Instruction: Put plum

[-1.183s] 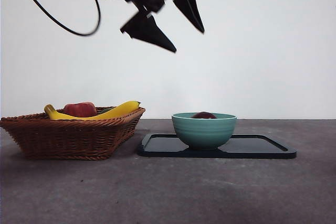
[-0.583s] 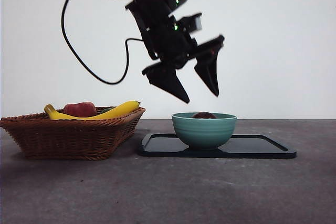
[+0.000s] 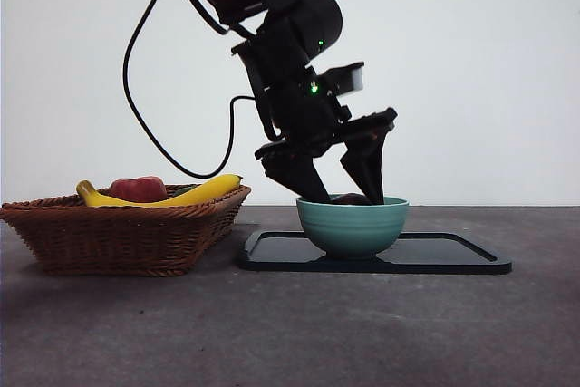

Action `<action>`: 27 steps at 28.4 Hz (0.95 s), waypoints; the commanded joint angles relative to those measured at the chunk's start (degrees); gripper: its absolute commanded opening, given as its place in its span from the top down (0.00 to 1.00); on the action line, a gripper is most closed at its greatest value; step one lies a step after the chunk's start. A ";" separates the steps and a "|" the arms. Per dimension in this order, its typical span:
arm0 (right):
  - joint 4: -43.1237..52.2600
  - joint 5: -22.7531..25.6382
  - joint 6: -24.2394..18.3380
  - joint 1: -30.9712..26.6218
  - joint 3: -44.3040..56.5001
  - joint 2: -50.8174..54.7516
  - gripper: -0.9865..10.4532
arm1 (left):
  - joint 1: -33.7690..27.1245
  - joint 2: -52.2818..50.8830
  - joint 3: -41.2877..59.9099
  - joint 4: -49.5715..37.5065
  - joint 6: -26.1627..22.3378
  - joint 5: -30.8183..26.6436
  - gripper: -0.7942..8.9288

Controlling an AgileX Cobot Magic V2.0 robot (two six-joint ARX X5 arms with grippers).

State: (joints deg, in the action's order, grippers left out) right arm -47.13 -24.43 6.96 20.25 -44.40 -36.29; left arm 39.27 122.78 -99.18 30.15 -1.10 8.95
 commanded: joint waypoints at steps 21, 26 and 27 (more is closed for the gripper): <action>0.35 0.02 0.52 0.31 -0.04 -0.28 0.74 | 0.61 2.08 -1.64 0.50 -1.70 -0.11 0.70; 0.35 0.44 0.52 0.31 -0.04 -0.28 0.74 | 0.61 2.08 -1.64 0.52 -1.73 -0.11 0.74; 0.37 0.46 0.50 0.31 -0.04 -0.28 0.74 | 0.61 2.08 -1.64 0.46 -1.70 -0.11 0.77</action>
State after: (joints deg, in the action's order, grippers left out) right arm -47.13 -24.01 6.96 20.25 -44.40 -36.29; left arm 39.27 122.96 -99.26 30.61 -2.26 8.93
